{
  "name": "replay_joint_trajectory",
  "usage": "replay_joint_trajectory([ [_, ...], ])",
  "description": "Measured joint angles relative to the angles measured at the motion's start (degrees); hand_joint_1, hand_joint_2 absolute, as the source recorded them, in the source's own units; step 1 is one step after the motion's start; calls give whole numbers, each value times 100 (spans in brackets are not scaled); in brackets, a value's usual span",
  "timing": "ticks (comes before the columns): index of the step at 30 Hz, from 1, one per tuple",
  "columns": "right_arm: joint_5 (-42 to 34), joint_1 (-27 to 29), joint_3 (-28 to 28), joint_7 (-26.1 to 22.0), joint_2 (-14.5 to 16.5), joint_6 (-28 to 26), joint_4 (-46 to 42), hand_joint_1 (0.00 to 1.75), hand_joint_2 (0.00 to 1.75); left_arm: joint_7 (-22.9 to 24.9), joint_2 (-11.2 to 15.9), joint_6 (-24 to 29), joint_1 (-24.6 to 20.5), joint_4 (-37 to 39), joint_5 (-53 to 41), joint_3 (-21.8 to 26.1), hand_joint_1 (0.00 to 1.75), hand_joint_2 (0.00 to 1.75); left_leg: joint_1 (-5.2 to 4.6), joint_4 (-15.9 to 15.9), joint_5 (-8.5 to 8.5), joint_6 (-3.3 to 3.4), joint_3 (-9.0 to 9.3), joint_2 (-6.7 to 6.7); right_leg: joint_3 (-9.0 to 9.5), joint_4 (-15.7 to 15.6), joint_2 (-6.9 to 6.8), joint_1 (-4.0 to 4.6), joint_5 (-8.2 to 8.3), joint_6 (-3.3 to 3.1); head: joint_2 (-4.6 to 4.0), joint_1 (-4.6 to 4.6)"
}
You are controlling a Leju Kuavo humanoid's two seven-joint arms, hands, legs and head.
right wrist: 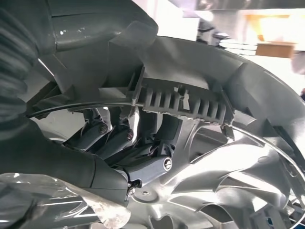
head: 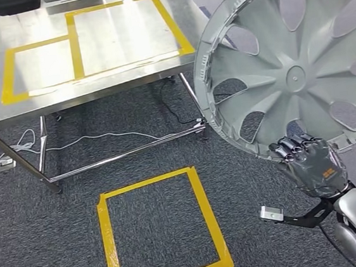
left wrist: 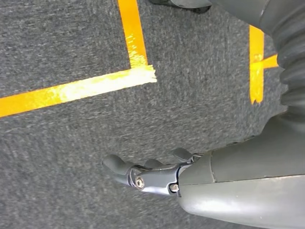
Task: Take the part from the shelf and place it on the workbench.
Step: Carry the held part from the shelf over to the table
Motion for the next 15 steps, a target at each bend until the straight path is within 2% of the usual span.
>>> replay_joint_trajectory([
  [1, 1, 9, 4, -3, -3, 0, 1, 175, 175, 0, -5, -2, 2, 0, 0, 0, 0, 175, 1, 3, -2, 1, 4, -82, -113, 118, 9, -1, 50, 5, 0, 0],
  [2, 2, 16, 6, -2, -5, 0, 2, 175, 175, 0, -8, -3, 5, 0, 1, 0, 0, 175, 6, 8, -4, -2, 12, -168, -113, -1, 18, -5, 221, 7, 0, 1],
  [3, 1, 18, 4, 1, -7, -1, 2, 175, 175, -1, -10, -3, 6, 0, 1, 0, 0, 175, 12, 17, -11, -11, 22, -252, -9, -328, 55, -14, 473, 5, 0, 1],
  [4, 1, 15, 2, 2, -8, -1, 3, 175, 175, -1, -10, -4, 6, 0, 1, 0, 0, 175, 20, 28, -21, -27, 27, -331, 145, -725, 164, -32, 699, 5, 0, 1],
  [5, 1, 17, 1, 2, -8, -1, 2, 175, 175, -2, -9, -5, 1, 0, 2, 0, 0, 175, 20, 54, -32, -47, 16, -409, 312, -1095, 294, -53, 845, 1, 0, -1],
  [6, 2, 17, 1, 2, -9, -1, 2, 175, 175, -3, -8, -5, -3, 0, 2, 0, 0, 175, 24, 70, -34, -76, -10, -478, 426, -1331, 400, -65, 908, -11, 0, -1],
  [7, 3, 20, 3, 1, -10, -1, 2, 175, 175, -4, -7, -7, 0, 0, 2, 0, 0, 175, 28, 79, -27, -108, -40, -545, 486, -1435, 463, -69, 897, -30, 0, -3],
  [9, 4, 20, 11, 3, -11, 1, 2, 175, 175, -5, 1, -8, 22, 0, 2, 0, 0, 175, 42, 75, -1, -172, -87, -664, 516, -1469, 373, -63, 885, -90, 0, -3],
  [10, 10, 14, 14, 12, -11, 3, 2, 175, 175, -6, 2, -7, 36, 0, 2, 0, 0, 175, 33, 105, -24, -203, -103, -608, 532, -1484, 312, -70, 888, -122, 0, -11],
  [12, 54, -3, 14, 56, -10, 8, 3, 175, 175, -7, 4, -5, 37, 0, 2, 0, 0, 175, 16, 439, -232, -267, -251, -287, 571, -1511, 184, -87, 888, -185, 0, -42],
  [13, 94, -11, 12, 83, -10, 11, 5, 175, 175, -7, -4, -5, 30, 0, 2, -1, 0, 175, 17, 772, -404, -298, -400, -82, 585, -1513, 126, -78, 880, -208, 0, -57],
  [14, 133, -15, 13, 103, -9, 13, 10, 175, 175, -10, -7, -8, 20, 0, 1, -2, 0, 175, 34, 1168, -578, -322, -585, 31, 594, -1513, 67, -72, 871, -223, 0, -65],
  [15, 170, -19, 18, 116, -8, 15, 19, 175, 175, -17, -10, -14, 16, 0, -2, -3, 0, 175, 54, 1504, -692, -339, -746, 81, 601, -1512, 13, -68, 862, -229, 0, -62],
])
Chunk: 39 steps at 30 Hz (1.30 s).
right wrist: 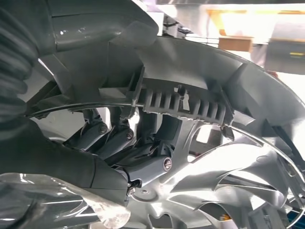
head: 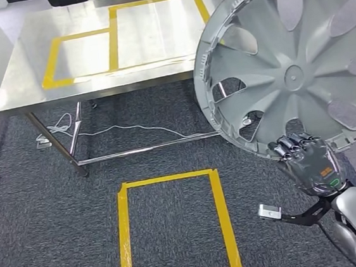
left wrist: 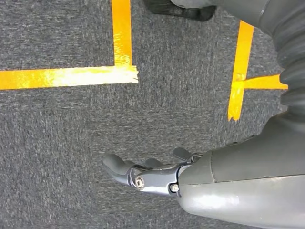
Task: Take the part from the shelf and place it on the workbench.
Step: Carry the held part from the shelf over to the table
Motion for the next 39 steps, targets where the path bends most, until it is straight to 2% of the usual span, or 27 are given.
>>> replay_joint_trajectory([
  [1, 30, -7, 9, 5, 2, 2, 11, 175, 175, -12, -2, -8, 0, 0, -7, -4, 0, 175, 16, 184, -20, -11, -89, 17, 8, 0, -43, 1, -9, -2, 0, -2],
  [2, 52, -16, 21, 6, 3, 3, 25, 175, 175, -34, -2, -15, 3, 0, -19, -11, 0, 175, 26, 149, 71, -15, -73, 22, 22, 1, -78, 1, -19, 0, 0, -3],
  [3, 71, -28, 31, 7, 4, 3, 36, 175, 175, -66, -1, -21, 6, 0, -37, -24, 0, 175, 32, -107, 252, -8, 53, 24, 42, 1, -104, 0, -32, 8, 0, -2],
  [4, 84, -47, 39, 7, 4, 3, 44, 175, 175, -101, 2, -23, 7, 0, -54, -37, 0, 175, 32, -510, 463, 11, 250, 31, 65, 1, -126, 0, -48, 19, 0, -2],
  [6, 98, -104, 45, 8, 4, 1, 52, 175, 175, -167, 5, -25, 0, 0, -77, -57, 0, 175, 11, -1185, 684, 63, 586, 50, 86, 4, -153, 22, -77, 60, 0, 1],
  [7, 102, -139, 48, 8, 4, 0, 57, 175, 175, -189, 6, -27, -2, 0, -80, -61, 0, 175, -2, -1349, 693, 87, 661, 57, 84, 1, -160, 32, -84, 86, 0, 3],
  [9, 107, -197, 60, 8, 4, -1, 68, 175, 175, -214, 5, -29, 0, 0, -83, -69, 0, 175, -14, -1412, 653, 135, 679, 53, 90, -32, -174, 36, -79, 153, 0, 5],
  [11, 106, -247, 72, 8, 4, -2, 75, 175, 175, -223, -1, -29, 5, 0, -83, -82, 0, 175, 6, -1471, 672, 201, 711, 44, 50, 31, -145, 26, -156, 211, 0, 16],
  [13, 104, -304, 76, 10, 4, -4, 84, 175, 175, -228, -1, -27, -6, 0, -83, -92, 0, 175, 26, -1515, 688, 261, 740, 38, -220, 535, -66, 22, -427, 238, 0, 39],
  [15, 105, -336, 92, 10, 4, -5, 96, 175, 175, -233, 3, -28, -16, 0, -83, -95, 0, 175, 15, -1514, 679, 292, 742, 28, -646, 1319, -18, 24, -714, 253, 0, 52],
  [16, 106, -338, 109, 9, 4, -5, 106, 175, 175, -234, 1, -31, -15, 0, -83, -95, 0, 175, 8, -1513, 673, 300, 747, 18, -798, 1550, -11, 26, -731, 259, 0, 52],
  [17, 107, -338, 126, 8, 4, -5, 115, 175, 175, -234, -3, -38, -14, 0, -83, -96, 0, 175, 4, -1511, 666, 302, 755, 7, -851, 1568, -9, 27, -637, 258, 0, 53],
  [18, 107, -341, 138, 8, 4, -5, 122, 175, 175, -236, -6, -48, -13, 0, -83, -96, 0, 175, 3, -1510, 658, 299, 769, -6, -786, 1350, -9, 26, -440, 252, 0, 53],
  [19, 107, -349, 146, 8, 4, -5, 127, 175, 175, -237, -10, -58, -15, 0, -83, -97, 0, 175, 2, -1504, 644, 289, 787, -20, -629, 958, -9, 25, -187, 240, 0, 54],
  [21, 107, -384, 149, 8, 4, -7, 128, 175, 175, -244, -17, -74, -19, 0, -83, -98, 0, 175, -15, -1479, 614, 255, 800, -41, -292, 256, -2, 36, 96, 209, 0, 49],
  [22, 108, -400, 152, 8, 4, -9, 128, 175, 175, -248, -20, -78, -19, 0, -83, -98, 0, 175, -25, -1466, 607, 233, 794, -47, -195, 72, 1, 45, 131, 192, 0, 47],
  [25, 111, -412, 167, 8, 4, -13, 129, 175, 175, -264, -22, -86, -10, 0, -83, -98, 0, 175, -27, -1449, 595, 160, 778, -51, -142, -4, 1, 51, 114, 116, 0, 48],
  [26, 110, -417, 170, 8, 4, -13, 129, 175, 175, -268, -21, -87, -9, 0, -83, -98, 0, 175, -23, -1388, 542, 126, 755, -41, -133, -13, -4, 39, 118, 82, 0, 42],
  [28, 110, -428, 174, 9, 4, -14, 129, 175, 175, -273, -21, -87, -12, 0, -83, -99, 0, 175, -4, -941, 275, 52, 556, -13, -116, -32, -22, 13, 125, 25, 0, 32],
  [30, 112, -431, 181, 8, 4, -14, 133, 175, 175, -274, -26, -87, -7, 0, -83, -99, 0, 175, 24, -186, -54, 1, 203, 2, -112, -32, -32, 14, 118, 0, 0, 27],
  [31, 114, -430, 186, 7, 4, -14, 137, 175, 175, -274, -28, -87, -3, 0, -83, -99, 0, 175, 35, 76, -123, -11, 75, 4, -109, -32, -34, 14, 114, -2, 0, 28],
  [32, 115, -429, 189, 7, 4, -14, 140, 175, 175, -273, -28, -87, 1, 0, -82, -99, 0, 175, 41, 153, -87, -15, 31, 5, -102, -31, -34, 14, 109, -3, 0, 27],
  [33, 115, -428, 191, 8, 4, -14, 142, 175, 175, -273, -27, -87, 4, 0, -81, -99, 0, 175, 44, 2, 56, -11, 97, 7, -89, -30, -33, 12, 103, 1, 0, 27],
  [35, 112, -430, 192, 8, 4, -15, 143, 175, 175, -272, -21, -88, 2, 0, -80, -99, 0, 175, 43, -730, 454, 20, 445, 16, -50, -30, -30, 14, 78, 26, 0, 28],
  [36, 109, -437, 192, 9, 4, -15, 143, 175, 175, -273, -20, -91, -1, 0, -78, -99, 0, 175, 36, -1082, 576, 41, 613, 21, -41, -24, -27, 23, 64, 50, 0, 29],
  [37, 108, -446, 192, 9, 4, -15, 143, 175, 175, -277, -19, -97, -6, 0, -76, -99, 0, 175, 27, -1307, 624, 63, 715, 25, -43, -22, -26, 33, 58, 78, 0, 32],
  [39, 105, -462, 197, 8, 4, -13, 143, 175, 175, -289, -20, -109, -12, 0, -72, -99, 0, 175, 7, -1424, 594, 107, 749, 24, -54, -33, -31, 44, 61, 140, 0, 34],
])
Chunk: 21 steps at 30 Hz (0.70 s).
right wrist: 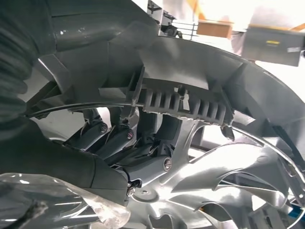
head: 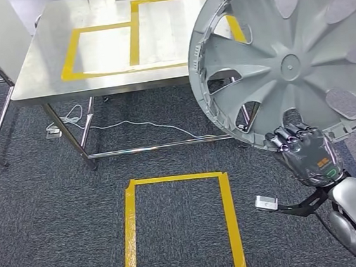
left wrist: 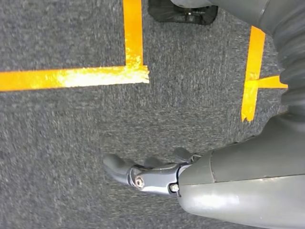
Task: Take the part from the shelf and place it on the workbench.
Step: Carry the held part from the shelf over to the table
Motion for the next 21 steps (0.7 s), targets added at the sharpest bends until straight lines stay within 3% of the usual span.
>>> replay_joint_trajectory([
  [3, -4, -25, 10, -1, -1, -1, 3, 175, 175, -10, -3, -4, -1, 0, 2, 0, 0, 175, 26, -56, 24, 108, 28, -6, -89, 142, -3, -19, -129, 79, 0, 12],
  [6, -9, -48, 18, -1, -2, -2, 14, 175, 175, -14, 1, -11, -11, 0, 2, 0, 0, 175, 20, -73, 23, 176, 44, -7, -603, 1172, 17, -16, -601, 99, 0, 27],
  [7, -11, -39, 25, -1, -2, -2, 21, 175, 175, -14, -2, -16, -7, 0, 1, 0, 0, 175, 11, -73, 17, 186, 48, -8, -787, 1503, 20, -15, -688, 102, 0, 27],
  [8, -14, -29, 31, -1, -2, -2, 28, 175, 175, -14, -5, -20, -3, 0, 0, 0, 0, 175, 4, -72, 11, 193, 55, -11, -892, 1657, 21, -13, -671, 101, 0, 28],
  [9, -15, -22, 37, 0, -3, -1, 33, 175, 175, -14, -8, -22, 0, 0, 0, 0, 0, 175, -2, -71, 2, 195, 67, -15, -881, 1569, 21, -13, -537, 93, 0, 28],
  [10, -18, -18, 38, 1, -3, -1, 37, 175, 175, -14, -9, -24, 1, 0, 0, 0, 0, 175, -4, -70, -9, 191, 87, -20, -755, 1258, 21, -13, -319, 79, 0, 28],
  [12, -21, -29, 39, 1, -4, -1, 37, 175, 175, -14, -9, -28, -3, 0, 0, 0, 0, 175, -19, -56, -42, 161, 113, -31, -373, 453, 21, -5, 42, 45, 0, 28],
  [13, -22, -36, 39, 1, -4, -2, 37, 175, 175, -14, -9, -31, -6, 0, 0, 0, 0, 175, -30, -47, -53, 140, 111, -33, -235, 191, 20, 3, 110, 28, 0, 25],
  [16, -26, -22, 43, 8, -4, -5, 38, 175, 175, -14, -5, -34, -5, 0, 0, 0, 0, 175, -48, -35, -72, 73, 98, -34, -138, 33, 25, 17, 84, -31, 0, 19],
  [18, -30, -10, 44, 14, -4, -6, 38, 175, 175, -14, 3, -32, -7, 0, 0, 0, 0, 175, -42, 89, -175, 13, 62, -23, -111, 17, 22, -10, 82, -87, 0, 4],
  [19, -31, -10, 45, 16, -4, -7, 38, 175, 175, -14, 6, -32, -10, 0, 0, 0, 0, 175, -33, 301, -300, -23, -26, -18, -92, 9, 17, -26, 78, -112, 0, -5],
  [21, -32, -9, 55, 17, -4, -7, 39, 175, 175, -14, 3, -33, -9, 0, -1, 0, 0, 175, -1, 1024, -630, -79, -371, -8, -70, 9, 10, -30, 60, -146, 0, -22],
])
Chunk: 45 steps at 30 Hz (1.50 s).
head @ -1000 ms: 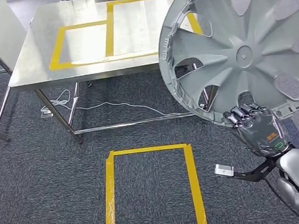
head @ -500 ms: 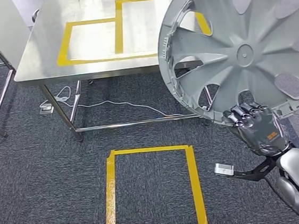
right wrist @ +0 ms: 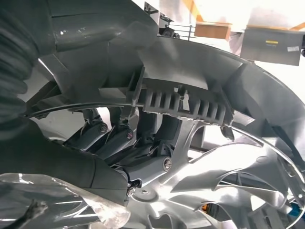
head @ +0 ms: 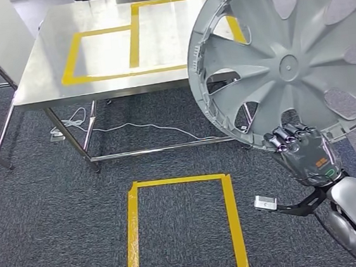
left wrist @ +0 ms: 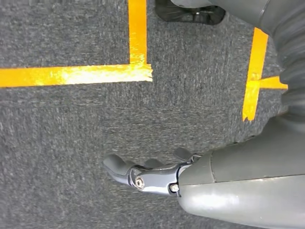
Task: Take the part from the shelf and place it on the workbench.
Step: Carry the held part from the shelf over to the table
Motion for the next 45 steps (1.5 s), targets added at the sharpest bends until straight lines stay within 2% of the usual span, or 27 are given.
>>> replay_joint_trajectory([
  [1, 0, 3, 9, -1, 0, 0, 1, 175, 175, 0, -2, 0, 4, 0, -1, 0, 0, 175, 14, 344, -112, -16, -181, 2, 7, 1, 1, 1, -8, -7, 0, 1],
  [2, 1, 7, 20, -2, 0, 0, 1, 175, 175, 1, -2, 0, 8, 0, -1, 0, 0, 175, 22, 535, -123, -25, -295, 2, 16, 2, 3, 2, -17, -11, 0, 1],
  [3, 1, 13, 29, -2, 0, 1, 1, 175, 175, 1, -2, 0, 10, 0, -1, 0, 0, 175, 26, 513, -21, -25, -310, 3, 32, 2, 7, 1, -30, -8, 0, -1],
  [5, 0, 22, 37, -1, 0, 0, 1, 175, 175, 1, 2, 0, 12, 0, -1, 0, 0, 175, 27, -108, 418, 2, -63, 4, 89, 2, 13, 0, -68, 13, 0, -1],
  [7, -2, 22, 36, 1, 0, -2, 2, 175, 175, 1, 4, -1, 6, 0, -2, -1, 0, 175, 11, -769, 677, 46, 230, 9, 119, 9, 16, 20, -107, 59, 0, 2],
  [8, -4, 20, 36, 0, 0, -2, 2, 175, 175, 1, 5, -2, 3, 0, -2, -1, 0, 175, 0, -938, 693, 69, 301, 9, 115, 10, 15, 29, -117, 87, 0, 6],
  [12, -12, 42, 32, -2, -5, -3, -1, 175, 175, 1, 0, -1, 18, 0, -2, -2, 0, 175, 9, -1058, 638, 180, 365, -1, 77, 41, 6, 18, -187, 204, 0, 16],
  [14, -17, 56, 24, 1, -15, -10, -4, 175, 175, 1, 1, 3, 17, 0, -3, -2, 0, 175, 28, -1095, 639, 238, 410, -1, -173, 515, 14, 15, -430, 229, 0, 44],
  [16, -17, 98, 21, -1, -21, -16, -3, 175, 175, 1, 3, 7, 15, 0, -4, -2, 0, 175, 15, -1094, 618, 274, 429, -2, -625, 1324, 18, 20, -712, 241, 0, 64],
  [17, -17, 130, 21, -2, -22, -17, -3, 175, 175, 1, -2, 7, 20, 0, -5, -2, 0, 175, 8, -1094, 603, 284, 445, -5, -803, 1592, 18, 21, -742, 245, 0, 64],
  [18, -17, 158, 21, -2, -23, -18, -2, 175, 175, 1, -5, 7, 25, 0, -5, -2, 0, 175, 3, -1093, 585, 289, 467, -8, -883, 1649, 18, 22, -657, 242, 0, 65],
  [19, -17, 176, 21, -2, -23, -19, -2, 175, 175, 1, -8, 7, 28, 0, -5, -2, 0, 175, 1, -1092, 564, 285, 498, -13, -839, 1468, 18, 23, -467, 231, 0, 66],
  [21, -18, 183, 20, -2, -27, -22, -2, 175, 175, 1, -9, 6, 27, 0, -5, -2, 0, 175, -5, -1091, 508, 261, 571, -20, -523, 719, 17, 29, -22, 194, 0, 65],
  [23, -18, 181, 17, -1, -31, -32, -7, 175, 175, 1, -9, 4, 21, 0, -5, -2, 0, 175, -25, -1073, 461, 214, 594, -23, -238, 147, 22, 48, 140, 154, 0, 59],
  [26, -20, 206, 12, 2, -34, -42, -10, 175, 175, 1, -6, 2, 24, 0, -6, -2, 0, 175, -32, -1074, 426, 134, 592, -18, -149, 22, 34, 55, 95, 93, 0, 47],
  [28, -22, 213, 5, 7, -35, -43, -10, 175, 175, 1, 0, 3, 21, 0, -8, -2, 0, 175, -25, -888, 305, 64, 526, -8, -104, -3, 31, 28, 79, 41, 0, 36],
  [29, -23, 211, 3, 9, -35, -43, -10, 175, 175, 1, 2, 3, 18, 0, -9, -2, 0, 175, -15, -624, 176, 30, 402, -4, -77, -10, 25, 17, 66, 15, 0, 31],
  [31, -22, 216, 0, 7, -35, -43, -10, 175, 175, 1, -1, 3, 21, 0, -11, -2, 0, 175, 10, 123, -107, -20, 14, 1, -35, -10, 17, 17, 26, -20, 0, 25],
  [32, -21, 226, 0, 5, -35, -43, -10, 175, 175, 1, -2, 2, 27, 0, -13, -2, 0, 175, 21, 406, -165, -32, -156, 2, -13, -10, 18, 18, 7, -25, 0, 25],
  [33, -20, 239, -1, 3, -35, -42, -10, 175, 175, 1, -2, 1, 32, 0, -15, -2, 0, 175, 27, 513, -118, -37, -248, 3, 15, -9, 20, 18, -15, -24, 0, 24],
  [34, -20, 254, -1, 2, -35, -42, -10, 175, 175, 2, -1, 1, 35, 0, -17, -2, 0, 175, 30, 409, 41, -32, -240, 3, 52, -9, 23, 17, -41, -18, 0, 24],
  [36, -19, 268, -7, 2, -35, -40, -10, 175, 175, 3, 8, 0, 34, 0, -20, -2, 0, 175, 28, -252, 499, 8, 7, 3, 141, -10, 29, 16, -102, 9, 0, 25],
  [37, -19, 265, -12, 2, -35, -39, -10, 175, 175, 3, 12, 0, 33, 0, -21, -2, 0, 175, 18, -589, 650, 33, 148, 4, 171, -7, 33, 24, -133, 34, 0, 28],
  [39, -20, 261, -25, -2, -35, -36, -11, 175, 175, 4, 18, -1, 26, 0, -24, -4, 0, 175, -6, -946, 687, 82, 299, 7, 182, -11, 36, 38, -167, 92, 0, 37],
  [42, -20, 268, -35, -16, -38, -30, -17, 175, 175, 7, 14, -3, 32, 0, -27, -5, 0, 175, 2, -1053, 636, 162, 353, 2, 176, -22, 23, 34, -215, 185, 0, 40],
  [43, -21, 260, -42, -17, -43, -27, -22, 175, 175, 7, 14, -3, 33, 0, -26, -5, 0, 175, 14, -1079, 634, 196, 381, 0, 122, 83, 21, 32, -287, 207, 0, 48],
  [45, -25, 247, -64, -16, -52, -23, -29, 175, 175, 7, 16, -9, 24, 0, -27, -7, 0, 175, 21, -1107, 613, 255, 430, -1, -197, 675, 22, 31, -551, 229, 0, 72],
])
